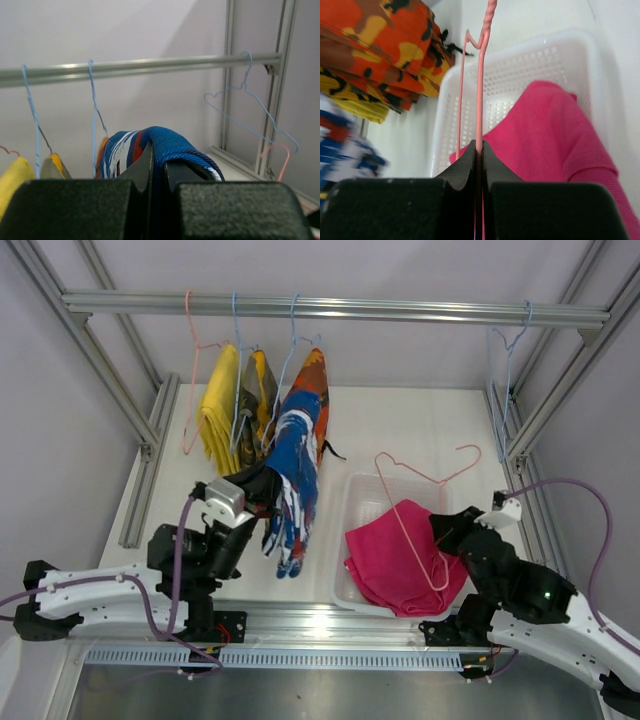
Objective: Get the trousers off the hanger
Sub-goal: Remove the trousers from the hanger, then place the trousers in the bin.
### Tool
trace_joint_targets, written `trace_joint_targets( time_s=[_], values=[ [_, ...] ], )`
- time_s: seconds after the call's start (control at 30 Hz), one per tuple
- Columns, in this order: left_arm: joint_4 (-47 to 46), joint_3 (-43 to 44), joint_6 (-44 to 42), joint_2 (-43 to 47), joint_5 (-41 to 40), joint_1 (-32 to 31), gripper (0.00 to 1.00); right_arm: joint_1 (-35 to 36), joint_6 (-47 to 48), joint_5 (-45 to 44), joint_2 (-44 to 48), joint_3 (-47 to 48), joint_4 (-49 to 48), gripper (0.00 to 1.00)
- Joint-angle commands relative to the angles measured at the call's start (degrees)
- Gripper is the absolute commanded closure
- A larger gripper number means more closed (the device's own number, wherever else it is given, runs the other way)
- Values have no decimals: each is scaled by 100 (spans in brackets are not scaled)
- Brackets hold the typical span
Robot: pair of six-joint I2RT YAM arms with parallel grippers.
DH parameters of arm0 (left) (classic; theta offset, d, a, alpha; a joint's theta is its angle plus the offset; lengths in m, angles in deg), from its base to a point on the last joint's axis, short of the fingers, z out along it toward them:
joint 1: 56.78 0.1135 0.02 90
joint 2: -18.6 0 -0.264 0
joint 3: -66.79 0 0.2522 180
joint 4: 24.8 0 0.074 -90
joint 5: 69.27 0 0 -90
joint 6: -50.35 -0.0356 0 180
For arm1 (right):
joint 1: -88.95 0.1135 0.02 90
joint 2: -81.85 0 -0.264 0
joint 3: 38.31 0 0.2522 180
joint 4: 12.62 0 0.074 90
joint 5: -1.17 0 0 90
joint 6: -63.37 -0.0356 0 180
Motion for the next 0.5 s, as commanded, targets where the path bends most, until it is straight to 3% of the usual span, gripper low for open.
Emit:
trace_joint_targets(
  time_s=[0.0, 0.23, 0.47],
  values=[
    [-382, -410, 507, 177, 237, -6, 99, -12, 283, -529, 256, 948, 430, 100],
    [-575, -957, 939, -139, 263, -6, 99, -12, 653, -969, 591, 2503, 1458, 100],
    [-742, -878, 1422, -815, 447, -6, 99, -12, 663, -1162, 898, 2964, 2153, 100]
  ],
)
